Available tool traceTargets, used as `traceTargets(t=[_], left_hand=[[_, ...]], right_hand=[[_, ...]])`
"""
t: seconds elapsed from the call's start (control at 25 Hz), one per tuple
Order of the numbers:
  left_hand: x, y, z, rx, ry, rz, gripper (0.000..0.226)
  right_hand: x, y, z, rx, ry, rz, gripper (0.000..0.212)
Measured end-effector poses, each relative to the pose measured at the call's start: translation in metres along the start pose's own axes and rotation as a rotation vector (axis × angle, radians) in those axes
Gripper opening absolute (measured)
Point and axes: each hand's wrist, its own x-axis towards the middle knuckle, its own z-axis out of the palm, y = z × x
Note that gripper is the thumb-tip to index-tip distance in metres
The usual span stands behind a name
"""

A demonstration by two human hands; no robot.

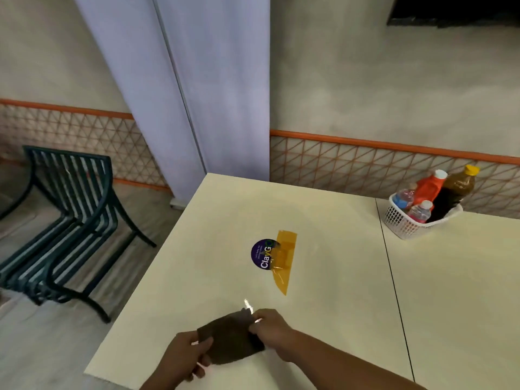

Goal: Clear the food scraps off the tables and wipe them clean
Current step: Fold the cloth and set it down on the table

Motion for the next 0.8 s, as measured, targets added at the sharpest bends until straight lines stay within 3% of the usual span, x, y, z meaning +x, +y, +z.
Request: traceTargets(t=[0.08, 0.2, 0.28, 0.36, 0.44, 0.56, 0.72, 0.8], left_hand=[[0.003, 0.003, -0.014, -0.105, 0.034, 0.000, 0.012], [0.005, 0.008, -0.040, -0.216, 0.166, 0.117, 0.011], [0.008, 0.007, -0.065, -0.242, 0.247, 0.182, 0.016], [0.015, -0.001, -0.091, -0.240, 0.300, 0.202, 0.024], [0.027, -0.023, -0.114, -0.141, 0.391, 0.160, 0.032], [0.042, -0.062, -0.132, 0.174, 0.576, 0.004, 0.034], [0.058, -0.097, -0.120, 0.345, 0.594, 0.021, 0.014], [0.067, -0.103, -0.107, 0.464, 0.553, 0.099, 0.019]], right_hand=[[0.013, -0.011, 0.016, -0.128, 0.055, -0.091, 0.022], [0.023, -0.038, 0.037, -0.118, 0.022, -0.237, 0.021], [0.027, -0.056, 0.054, -0.143, -0.031, -0.330, 0.020], [0.029, -0.065, 0.070, -0.218, -0.172, -0.385, 0.034], [0.027, -0.066, 0.087, -0.424, -0.366, -0.366, 0.048], [0.029, -0.048, 0.099, -0.757, -0.546, -0.320, 0.046], [0.027, -0.017, 0.083, -0.784, -0.523, -0.229, 0.041], [0.025, -0.006, 0.065, -0.722, -0.483, -0.201, 0.038]])
